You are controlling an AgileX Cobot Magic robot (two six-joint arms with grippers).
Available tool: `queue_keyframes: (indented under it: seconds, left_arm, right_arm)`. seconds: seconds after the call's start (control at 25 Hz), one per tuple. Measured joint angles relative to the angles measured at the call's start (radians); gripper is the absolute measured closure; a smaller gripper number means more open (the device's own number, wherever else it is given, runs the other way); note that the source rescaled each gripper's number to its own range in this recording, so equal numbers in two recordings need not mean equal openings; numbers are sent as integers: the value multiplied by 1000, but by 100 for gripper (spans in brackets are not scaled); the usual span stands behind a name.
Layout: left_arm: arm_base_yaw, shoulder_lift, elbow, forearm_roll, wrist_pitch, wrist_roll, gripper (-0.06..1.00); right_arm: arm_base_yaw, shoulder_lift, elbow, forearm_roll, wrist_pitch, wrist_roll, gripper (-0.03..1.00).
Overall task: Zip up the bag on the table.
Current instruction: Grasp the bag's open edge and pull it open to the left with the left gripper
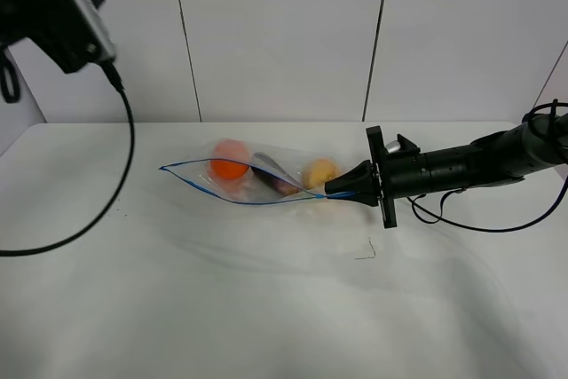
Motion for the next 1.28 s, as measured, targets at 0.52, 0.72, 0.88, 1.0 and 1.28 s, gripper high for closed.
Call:
queue_keyframes:
  seconds: [0.52,0.72,0.88,1.0,1.28]
  left_arm:
    - [-475,217,109,11,-43,-68,-6]
    - [-507,311,109,20,-138,-167,-6]
    - [-541,357,109,51,-152,-230,-6]
    - [-574,388,109,60,-165,-249,-6]
    - [-583,500,99,63,-249,-254,-6]
  right_arm:
    - [0,0,0,3,0,0,97]
    - [0,0,0,3,0,0,97]
    - [0,0,0,3,0,0,97]
    - [0,0,0,3,0,0,97]
    - [0,0,0,3,0,0,97]
